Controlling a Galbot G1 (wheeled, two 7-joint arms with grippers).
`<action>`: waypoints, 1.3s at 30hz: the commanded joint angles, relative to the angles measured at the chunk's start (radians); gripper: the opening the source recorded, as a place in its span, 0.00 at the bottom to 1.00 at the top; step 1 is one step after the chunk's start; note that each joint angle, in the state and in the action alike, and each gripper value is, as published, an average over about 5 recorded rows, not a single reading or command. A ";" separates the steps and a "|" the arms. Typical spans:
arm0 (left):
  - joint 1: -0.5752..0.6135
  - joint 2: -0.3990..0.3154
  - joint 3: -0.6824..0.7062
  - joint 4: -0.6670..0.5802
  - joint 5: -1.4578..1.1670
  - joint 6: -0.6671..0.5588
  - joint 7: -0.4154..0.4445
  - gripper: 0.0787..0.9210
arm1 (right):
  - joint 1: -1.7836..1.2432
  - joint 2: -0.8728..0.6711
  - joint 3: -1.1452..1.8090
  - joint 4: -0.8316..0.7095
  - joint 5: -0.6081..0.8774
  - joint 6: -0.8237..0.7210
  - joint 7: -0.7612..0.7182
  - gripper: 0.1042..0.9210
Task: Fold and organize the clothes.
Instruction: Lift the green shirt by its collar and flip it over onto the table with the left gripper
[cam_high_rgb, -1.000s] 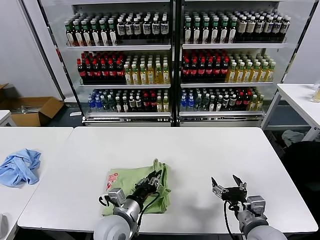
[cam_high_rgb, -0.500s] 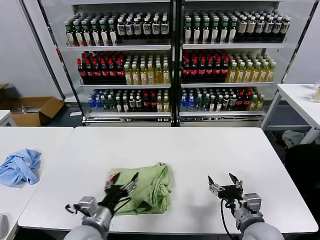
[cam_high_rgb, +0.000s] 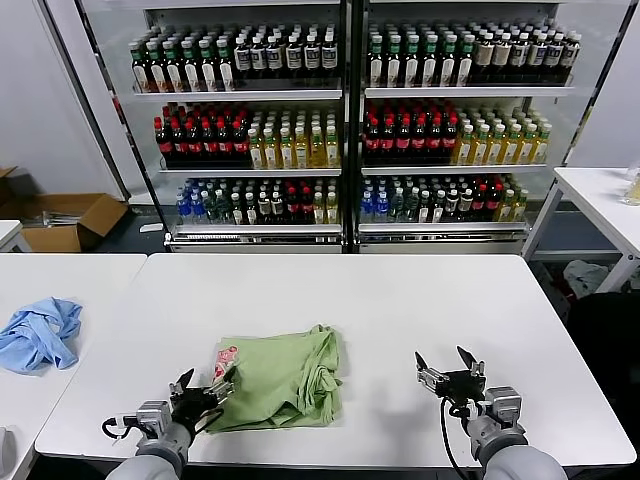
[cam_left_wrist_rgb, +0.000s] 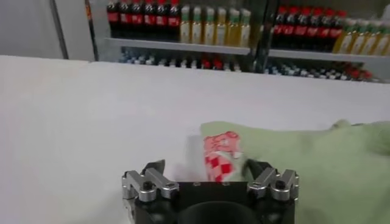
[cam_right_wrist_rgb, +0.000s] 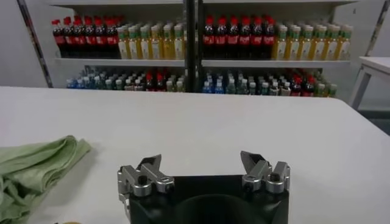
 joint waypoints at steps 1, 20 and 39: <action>-0.010 0.007 -0.020 0.055 -0.032 0.037 -0.004 0.85 | 0.000 0.001 0.000 -0.002 -0.003 0.000 -0.002 0.88; -0.032 -0.032 0.038 0.058 0.020 -0.003 0.025 0.21 | 0.002 0.001 -0.007 0.004 -0.005 -0.002 -0.001 0.88; 0.119 0.370 -0.703 -0.148 -0.722 0.105 -0.011 0.01 | 0.033 -0.013 -0.008 -0.011 0.001 0.006 -0.003 0.88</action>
